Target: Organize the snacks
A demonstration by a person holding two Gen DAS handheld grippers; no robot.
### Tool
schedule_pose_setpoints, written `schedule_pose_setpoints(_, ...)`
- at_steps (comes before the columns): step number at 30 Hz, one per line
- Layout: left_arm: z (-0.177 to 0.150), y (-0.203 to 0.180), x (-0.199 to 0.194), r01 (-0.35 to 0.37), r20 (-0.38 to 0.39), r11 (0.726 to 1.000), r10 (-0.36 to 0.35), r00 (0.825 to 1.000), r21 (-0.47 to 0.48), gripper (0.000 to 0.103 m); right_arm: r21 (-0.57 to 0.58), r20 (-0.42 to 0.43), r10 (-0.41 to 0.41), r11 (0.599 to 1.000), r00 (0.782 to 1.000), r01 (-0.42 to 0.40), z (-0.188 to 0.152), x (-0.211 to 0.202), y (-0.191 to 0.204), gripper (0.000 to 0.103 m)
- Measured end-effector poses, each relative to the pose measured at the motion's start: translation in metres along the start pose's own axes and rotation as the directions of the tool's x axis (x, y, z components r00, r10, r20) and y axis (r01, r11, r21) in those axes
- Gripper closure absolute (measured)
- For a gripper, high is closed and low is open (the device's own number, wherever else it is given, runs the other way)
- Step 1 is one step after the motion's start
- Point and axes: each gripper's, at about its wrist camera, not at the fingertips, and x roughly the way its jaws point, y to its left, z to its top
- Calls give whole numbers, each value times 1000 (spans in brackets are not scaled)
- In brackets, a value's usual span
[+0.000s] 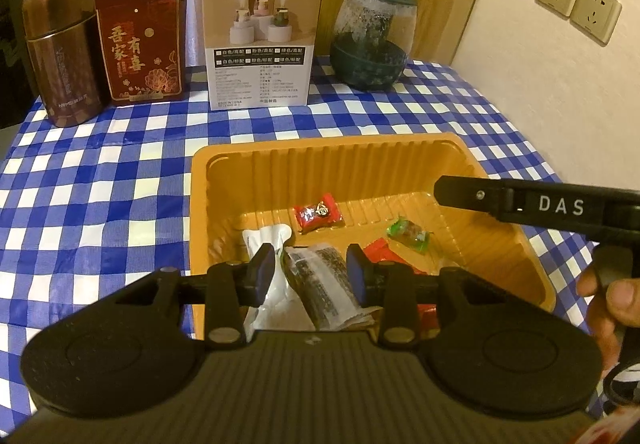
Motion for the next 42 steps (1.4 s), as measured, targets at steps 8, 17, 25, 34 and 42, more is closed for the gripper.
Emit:
schedule_pose_setpoints(8,0,-5,-6,-5,5,1000,5,1000,12,47,-9,-18,-22,1000,1000,22,-2,-6,-2,38)
schedule_pose_setpoints(17,-3,-8,-24,-21,27,1000,20,999,13,25,-35,-31,-68,997,997,67,-1,-25,1,38)
schedule_pose_setpoints(25,-6,-7,-45,-47,55,999,46,997,6,7,-33,-36,-82,996,996,81,-4,-43,2,23)
schedule_pose_setpoints(34,-14,-11,-73,-67,79,998,67,995,1,0,-54,-52,-96,994,994,94,-11,-70,9,18)
schedule_pose_setpoints(42,-30,-16,-107,-93,105,996,93,990,-11,0,-39,-52,-94,995,994,92,-24,-103,13,18)
